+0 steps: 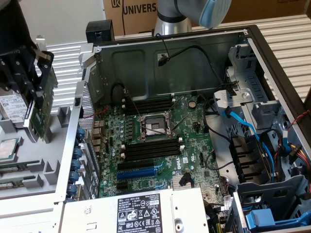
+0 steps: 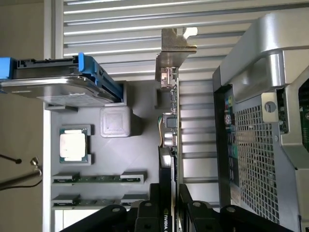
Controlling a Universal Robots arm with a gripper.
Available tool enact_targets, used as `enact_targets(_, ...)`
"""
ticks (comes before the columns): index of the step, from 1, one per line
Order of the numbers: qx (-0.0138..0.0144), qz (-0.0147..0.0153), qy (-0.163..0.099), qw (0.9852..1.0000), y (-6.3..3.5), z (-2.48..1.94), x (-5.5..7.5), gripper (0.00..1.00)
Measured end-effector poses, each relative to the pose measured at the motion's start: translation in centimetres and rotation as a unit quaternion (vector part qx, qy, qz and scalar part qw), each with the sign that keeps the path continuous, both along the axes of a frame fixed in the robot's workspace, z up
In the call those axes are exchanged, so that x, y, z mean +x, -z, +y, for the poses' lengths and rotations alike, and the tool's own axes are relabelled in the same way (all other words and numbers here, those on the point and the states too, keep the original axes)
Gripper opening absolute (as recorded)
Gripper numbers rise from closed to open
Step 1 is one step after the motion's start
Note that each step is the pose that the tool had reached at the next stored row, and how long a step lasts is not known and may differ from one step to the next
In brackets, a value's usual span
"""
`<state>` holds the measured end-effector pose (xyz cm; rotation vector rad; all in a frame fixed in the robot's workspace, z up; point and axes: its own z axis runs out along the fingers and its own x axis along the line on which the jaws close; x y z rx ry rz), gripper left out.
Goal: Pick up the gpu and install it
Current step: 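Pick up the gpu and move the gpu toward the slot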
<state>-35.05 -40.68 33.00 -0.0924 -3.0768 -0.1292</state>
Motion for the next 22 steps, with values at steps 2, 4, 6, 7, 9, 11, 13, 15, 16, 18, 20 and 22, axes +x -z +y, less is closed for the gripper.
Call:
enact_targets(2,0.0,0.0,0.0,1.0,-0.88,0.0,0.0,0.26)
enact_targets(4,0.0,0.0,0.0,1.0,-1.83,0.0,0.0,0.26)
enact_targets(6,-0.0001,0.0001,0.0,1.0,-2.72,0.0,0.0,0.26)
enact_targets(7,0.0,0.0,0.0,1.0,-3.2,0.0,0.0,0.26)
enact_targets(9,0.0,0.0,0.0,1.0,-4.1,0.0,0.0,0.26)
enact_targets(11,0.0,0.0,0.0,1.0,-5.0,0.0,0.0,0.26)
enact_targets(13,0.0,0.0,0.0,1.0,-5.9,0.01,0.0,0.26)
enact_targets(15,0.0,0.0,0.0,1.0,-6.81,0.01,0.0,0.26)
enact_targets(16,0.0,0.0,0.0,1.0,-7.26,0.01,0.0,0.26)
enact_targets(18,0.0,0.0,0.0,1.0,-7.85,0.01,0.0,0.26)
enact_targets(20,0.0,0.0,0.0,1.0,-7.87,0.01,0.0,0.26)
enact_targets(22,0.0,0.0,0.0,1.0,-7.87,0.01,0.0,0.26)
